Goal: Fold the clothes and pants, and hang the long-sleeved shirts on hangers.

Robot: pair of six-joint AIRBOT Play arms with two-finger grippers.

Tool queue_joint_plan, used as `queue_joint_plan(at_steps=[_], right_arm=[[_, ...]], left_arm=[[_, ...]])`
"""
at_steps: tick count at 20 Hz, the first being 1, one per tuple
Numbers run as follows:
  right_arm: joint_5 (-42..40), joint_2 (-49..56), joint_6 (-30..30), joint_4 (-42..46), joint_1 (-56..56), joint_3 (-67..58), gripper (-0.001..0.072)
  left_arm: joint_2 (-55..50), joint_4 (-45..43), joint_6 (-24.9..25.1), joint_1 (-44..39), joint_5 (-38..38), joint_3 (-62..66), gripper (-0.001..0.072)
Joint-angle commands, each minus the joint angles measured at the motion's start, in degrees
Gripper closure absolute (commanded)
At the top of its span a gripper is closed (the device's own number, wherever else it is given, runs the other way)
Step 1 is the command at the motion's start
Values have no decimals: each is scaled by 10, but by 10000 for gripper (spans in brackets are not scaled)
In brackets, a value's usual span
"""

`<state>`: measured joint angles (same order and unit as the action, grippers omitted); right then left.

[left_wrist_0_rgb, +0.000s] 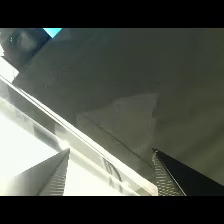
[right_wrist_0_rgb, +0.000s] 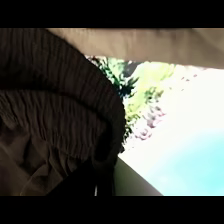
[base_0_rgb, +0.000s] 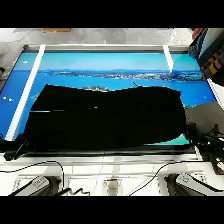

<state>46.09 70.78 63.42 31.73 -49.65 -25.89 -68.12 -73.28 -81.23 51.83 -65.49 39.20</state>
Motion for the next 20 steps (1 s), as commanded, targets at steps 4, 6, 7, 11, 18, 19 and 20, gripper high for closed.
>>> queue_joint_plan(at_steps=[4,6,7,11,18,19,20], right_arm=[[33,0,0,-4,0,-1,692],[45,0,-1,-2,0,-1,692],[54,0,-1,0,0,-1,692],[93,-30,-5,53,0,-15,694],[162,-250,157,366,0,-24,694],[179,-288,168,394,0,-24,694],[191,-322,175,416,0,-24,694]], left_arm=[[0,21,-13,4,80,-31,176],[0,35,-13,4,126,-42,244],[0,44,-12,4,144,-45,260],[14,132,94,4,182,-37,697],[136,98,131,5,179,-4,698],[144,92,131,5,179,-4,698],[148,92,131,5,179,-4,698]])
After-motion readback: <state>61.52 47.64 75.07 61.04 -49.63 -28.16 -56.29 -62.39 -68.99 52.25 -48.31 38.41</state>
